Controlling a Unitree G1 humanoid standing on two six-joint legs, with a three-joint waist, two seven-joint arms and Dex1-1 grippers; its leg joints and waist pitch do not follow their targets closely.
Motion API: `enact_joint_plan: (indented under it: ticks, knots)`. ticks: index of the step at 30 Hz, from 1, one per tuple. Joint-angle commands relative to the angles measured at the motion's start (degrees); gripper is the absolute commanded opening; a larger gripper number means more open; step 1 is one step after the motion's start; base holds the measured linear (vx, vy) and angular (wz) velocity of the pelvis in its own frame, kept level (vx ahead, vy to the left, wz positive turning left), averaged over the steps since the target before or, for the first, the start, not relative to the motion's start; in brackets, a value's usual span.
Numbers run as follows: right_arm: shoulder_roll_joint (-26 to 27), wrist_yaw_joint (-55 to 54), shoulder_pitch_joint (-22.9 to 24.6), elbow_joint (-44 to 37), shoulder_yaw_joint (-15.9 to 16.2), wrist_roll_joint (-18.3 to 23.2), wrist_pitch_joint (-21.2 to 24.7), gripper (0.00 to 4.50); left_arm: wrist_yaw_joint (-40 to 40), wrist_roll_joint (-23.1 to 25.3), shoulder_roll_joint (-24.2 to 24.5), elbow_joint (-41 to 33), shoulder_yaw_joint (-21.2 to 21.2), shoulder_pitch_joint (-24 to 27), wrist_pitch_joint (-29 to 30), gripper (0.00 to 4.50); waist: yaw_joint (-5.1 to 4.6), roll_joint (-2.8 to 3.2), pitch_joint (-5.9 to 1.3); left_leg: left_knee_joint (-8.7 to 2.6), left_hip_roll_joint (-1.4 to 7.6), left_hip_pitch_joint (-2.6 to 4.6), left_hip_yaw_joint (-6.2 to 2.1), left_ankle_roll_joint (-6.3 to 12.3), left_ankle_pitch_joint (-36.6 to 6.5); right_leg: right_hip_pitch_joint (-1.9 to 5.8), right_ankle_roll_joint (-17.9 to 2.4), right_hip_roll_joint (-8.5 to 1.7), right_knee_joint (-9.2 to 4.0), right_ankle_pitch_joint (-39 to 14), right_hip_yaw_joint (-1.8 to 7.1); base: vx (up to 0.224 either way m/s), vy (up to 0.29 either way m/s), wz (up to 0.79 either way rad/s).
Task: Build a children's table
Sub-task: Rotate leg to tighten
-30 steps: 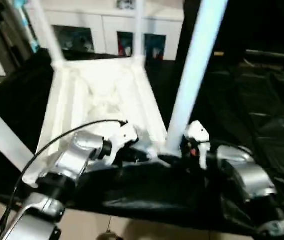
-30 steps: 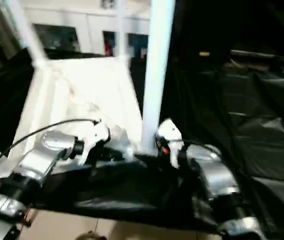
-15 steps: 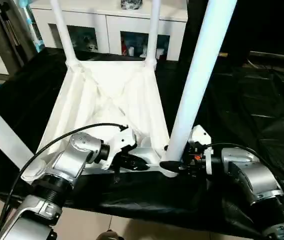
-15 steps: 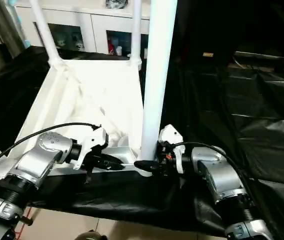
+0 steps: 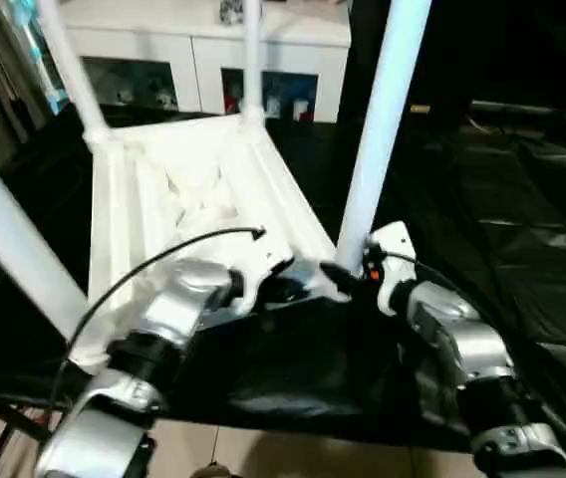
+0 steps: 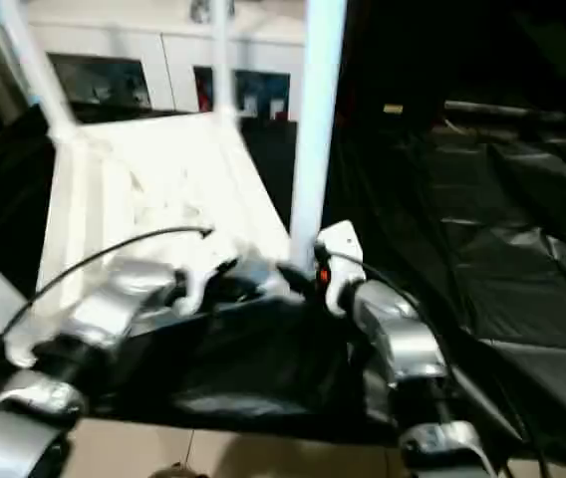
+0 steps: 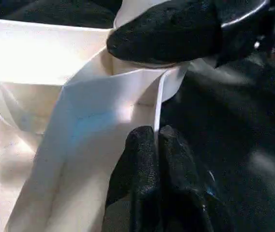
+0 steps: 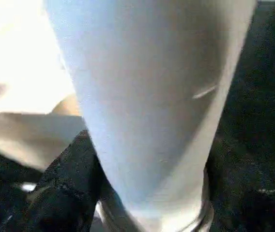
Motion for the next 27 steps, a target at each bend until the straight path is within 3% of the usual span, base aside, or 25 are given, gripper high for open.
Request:
enact_joint_plan:
  ticks: [1, 5, 7, 18, 24, 27]
  knots:
    - [4.6, 2.7, 1.4, 3.3, 7.6, -2.8, -0.2, 3.19, 5.2, -1.8, -4.5, -0.2, 1.6, -2.9, -1.0, 0.00, 0.04, -0.79, -3.02, -4.21, 5.31, 0.62, -2.86, 0.34, -12.8, 1.67, -9.5, -7.21, -5.29, -16.6, 3.96, 0.000, 0.000, 0.00]
    - [4.9, 8.3, 1.1, 1.9, 6.9, 1.5, 1.7, 3.43, 2.8, -2.0, -4.1, -0.8, 0.6, -2.3, -1.8, 0.00, 0.14, -0.78, -3.20, -3.94, 5.19, 0.15, -2.72, 2.85, -8.7, 2.11, -10.3, -6.95, -4.57, -10.2, 3.84, 0.000, 0.000, 0.00]
    - [3.6, 9.9, 1.3, 0.9, 8.1, 1.0, 0.6, 3.79, 0.2, -2.3, -3.3, -1.6, 0.0, -1.6, -2.5, 0.00, 0.14, -0.71, -3.16, -3.96, 5.28, 0.19, -2.74, 3.21, -8.9, 2.14, -10.6, -6.94, -4.66, -10.7, 3.73, 0.000, 0.000, 0.00]
    - [-8.0, 33.9, 5.1, -9.5, 12.0, 5.7, 0.5, 3.79, -17.0, -4.9, 4.1, -8.9, -3.5, 3.2, -3.2, 0.00, 0.56, -0.47, -2.91, -4.18, 5.77, 0.21, -2.80, 3.39, -11.6, 2.18, -10.3, -6.89, -4.94, -14.6, 3.69, 0.000, 0.000, 0.00]
    - [-11.7, 40.6, 6.5, -12.0, 13.0, 6.3, 1.1, 3.27, -21.1, -5.4, 6.4, -11.1, -4.4, 4.5, -3.5, 0.00, 1.24, -0.34, -3.03, -3.93, 5.82, 0.39, -2.59, 3.61, -10.5, 1.91, -11.8, -6.83, -4.67, -12.3, 3.62, 0.000, 0.000, 0.00]
    - [-12.6, 42.5, 7.0, -13.2, 13.7, 7.0, 2.3, 3.07, -23.3, -5.7, 7.5, -12.6, -4.7, 5.3, -2.9, 0.00, 1.85, -0.37, -3.05, -3.93, 5.89, 0.36, -2.63, 3.64, -10.3, 1.96, -11.5, -6.87, -4.57, -12.2, 3.66, 0.000, 0.000, 0.00]
